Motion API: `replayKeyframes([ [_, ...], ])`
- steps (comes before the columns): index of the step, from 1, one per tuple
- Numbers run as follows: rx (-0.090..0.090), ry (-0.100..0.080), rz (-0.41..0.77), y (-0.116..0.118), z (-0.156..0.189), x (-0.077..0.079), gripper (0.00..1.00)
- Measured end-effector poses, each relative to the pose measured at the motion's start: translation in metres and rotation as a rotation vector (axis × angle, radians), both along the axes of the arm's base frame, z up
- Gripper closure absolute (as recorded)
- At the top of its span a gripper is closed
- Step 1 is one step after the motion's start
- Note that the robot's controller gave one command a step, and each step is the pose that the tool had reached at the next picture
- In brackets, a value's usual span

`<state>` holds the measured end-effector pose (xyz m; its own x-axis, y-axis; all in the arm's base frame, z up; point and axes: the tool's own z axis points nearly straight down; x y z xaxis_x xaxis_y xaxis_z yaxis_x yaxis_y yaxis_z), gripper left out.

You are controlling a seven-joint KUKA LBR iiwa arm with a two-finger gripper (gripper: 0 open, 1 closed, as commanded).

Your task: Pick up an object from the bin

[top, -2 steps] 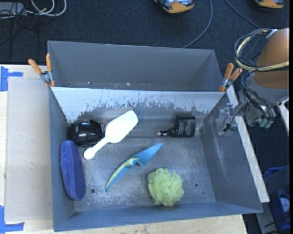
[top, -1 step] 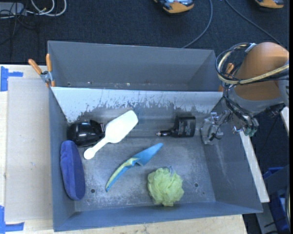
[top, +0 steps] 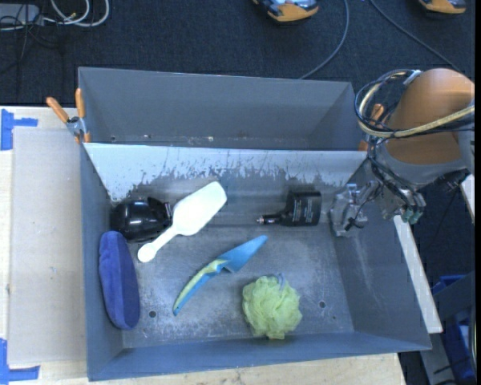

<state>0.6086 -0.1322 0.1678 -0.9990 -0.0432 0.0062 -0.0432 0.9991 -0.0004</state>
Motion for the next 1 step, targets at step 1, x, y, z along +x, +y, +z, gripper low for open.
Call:
replayKeyframes([
  [1, 0.000, 0.000, 0.000, -0.0001, 0.0000, 0.0000, 1.00],
])
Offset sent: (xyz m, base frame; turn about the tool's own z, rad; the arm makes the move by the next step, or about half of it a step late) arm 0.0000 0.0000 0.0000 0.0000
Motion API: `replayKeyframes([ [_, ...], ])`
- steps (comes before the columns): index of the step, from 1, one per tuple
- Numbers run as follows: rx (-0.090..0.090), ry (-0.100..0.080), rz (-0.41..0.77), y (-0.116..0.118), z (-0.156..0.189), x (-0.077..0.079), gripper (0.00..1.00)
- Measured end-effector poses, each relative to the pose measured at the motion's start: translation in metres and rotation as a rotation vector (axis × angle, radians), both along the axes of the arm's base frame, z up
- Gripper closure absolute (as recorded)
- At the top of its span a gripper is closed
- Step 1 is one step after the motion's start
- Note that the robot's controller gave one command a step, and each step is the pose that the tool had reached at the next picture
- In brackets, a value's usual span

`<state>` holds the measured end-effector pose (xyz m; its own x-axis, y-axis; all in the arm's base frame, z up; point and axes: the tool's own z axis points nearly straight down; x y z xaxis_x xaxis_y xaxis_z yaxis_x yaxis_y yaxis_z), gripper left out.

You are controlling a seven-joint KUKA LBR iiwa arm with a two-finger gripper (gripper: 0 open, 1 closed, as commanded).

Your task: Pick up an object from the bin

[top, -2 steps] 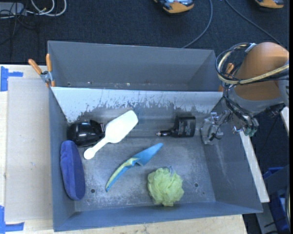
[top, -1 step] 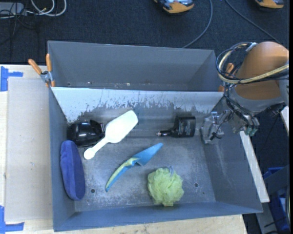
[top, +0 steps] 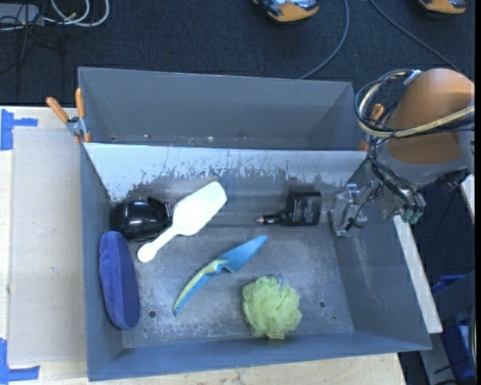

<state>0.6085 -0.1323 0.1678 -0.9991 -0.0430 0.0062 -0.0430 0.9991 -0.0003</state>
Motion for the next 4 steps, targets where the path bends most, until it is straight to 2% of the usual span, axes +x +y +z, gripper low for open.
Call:
replayKeyframes([
  [4, 0.000, 0.000, -0.001, -0.0001, 0.0000, 0.0000, 1.00],
])
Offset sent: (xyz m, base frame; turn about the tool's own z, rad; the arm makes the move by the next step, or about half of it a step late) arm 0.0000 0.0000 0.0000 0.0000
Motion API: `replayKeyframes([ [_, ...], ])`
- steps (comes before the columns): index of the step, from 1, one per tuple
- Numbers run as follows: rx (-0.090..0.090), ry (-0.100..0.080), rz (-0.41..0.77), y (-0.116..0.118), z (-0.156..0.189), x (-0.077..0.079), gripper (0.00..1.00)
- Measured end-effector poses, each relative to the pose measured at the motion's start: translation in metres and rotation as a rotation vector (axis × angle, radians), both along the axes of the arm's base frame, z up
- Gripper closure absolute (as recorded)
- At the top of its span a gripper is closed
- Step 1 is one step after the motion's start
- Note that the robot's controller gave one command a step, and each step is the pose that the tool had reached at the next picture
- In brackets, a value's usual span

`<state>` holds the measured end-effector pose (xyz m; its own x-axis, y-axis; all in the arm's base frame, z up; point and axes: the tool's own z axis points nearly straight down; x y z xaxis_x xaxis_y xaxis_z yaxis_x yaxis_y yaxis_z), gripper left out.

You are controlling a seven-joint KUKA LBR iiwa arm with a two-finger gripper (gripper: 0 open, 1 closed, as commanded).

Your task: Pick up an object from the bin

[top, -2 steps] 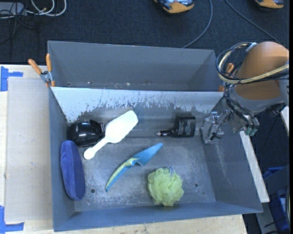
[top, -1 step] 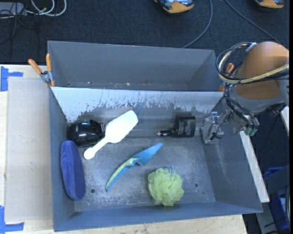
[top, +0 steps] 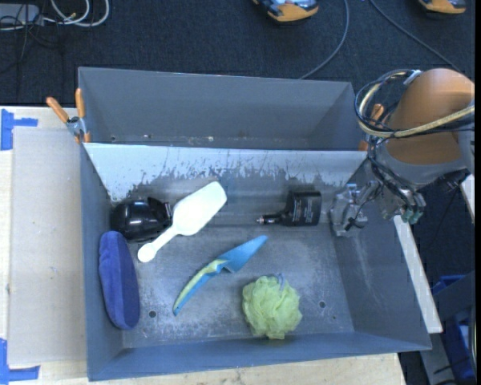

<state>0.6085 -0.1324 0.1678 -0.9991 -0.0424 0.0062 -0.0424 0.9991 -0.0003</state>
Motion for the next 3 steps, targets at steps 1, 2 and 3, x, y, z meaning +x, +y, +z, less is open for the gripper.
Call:
replayKeyframes([
  [1, 0.000, 0.000, 0.000, 0.0000, 0.0000, 0.0000, 1.00],
  [2, 0.000, 0.000, 0.000, 0.0000, 0.0000, 0.0000, 1.00],
  [3, 0.000, 0.000, 0.000, 0.0000, 0.0000, 0.0000, 1.00],
])
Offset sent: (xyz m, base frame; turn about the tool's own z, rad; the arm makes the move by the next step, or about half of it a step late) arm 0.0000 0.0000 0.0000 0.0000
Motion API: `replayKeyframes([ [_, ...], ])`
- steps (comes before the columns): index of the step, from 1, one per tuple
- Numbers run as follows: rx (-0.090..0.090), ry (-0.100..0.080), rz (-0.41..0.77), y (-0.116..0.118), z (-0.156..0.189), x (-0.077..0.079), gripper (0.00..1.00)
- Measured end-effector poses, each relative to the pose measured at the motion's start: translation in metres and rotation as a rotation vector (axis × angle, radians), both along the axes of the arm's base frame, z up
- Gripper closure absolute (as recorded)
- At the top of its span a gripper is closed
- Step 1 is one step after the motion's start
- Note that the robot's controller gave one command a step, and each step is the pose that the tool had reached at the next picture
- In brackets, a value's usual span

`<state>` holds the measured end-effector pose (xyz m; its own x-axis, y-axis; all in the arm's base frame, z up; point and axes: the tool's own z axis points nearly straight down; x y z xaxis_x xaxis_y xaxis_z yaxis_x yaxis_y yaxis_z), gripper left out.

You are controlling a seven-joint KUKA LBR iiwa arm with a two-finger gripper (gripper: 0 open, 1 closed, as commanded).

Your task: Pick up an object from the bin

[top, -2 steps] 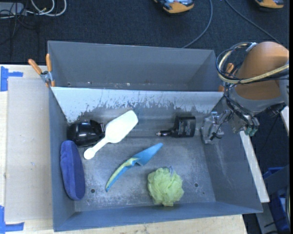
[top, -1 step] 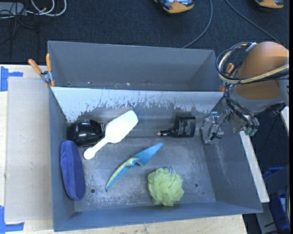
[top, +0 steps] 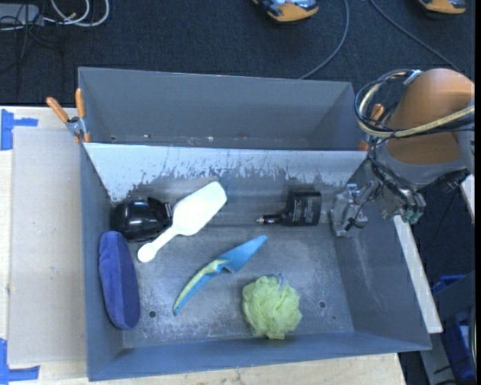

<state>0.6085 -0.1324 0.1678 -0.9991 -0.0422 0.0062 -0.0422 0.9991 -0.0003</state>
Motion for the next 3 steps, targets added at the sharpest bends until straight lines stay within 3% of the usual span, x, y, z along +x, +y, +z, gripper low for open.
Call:
replayKeyframes([
  [3, 0.000, 0.000, 0.000, 0.0000, 0.0000, 0.0000, 1.00],
])
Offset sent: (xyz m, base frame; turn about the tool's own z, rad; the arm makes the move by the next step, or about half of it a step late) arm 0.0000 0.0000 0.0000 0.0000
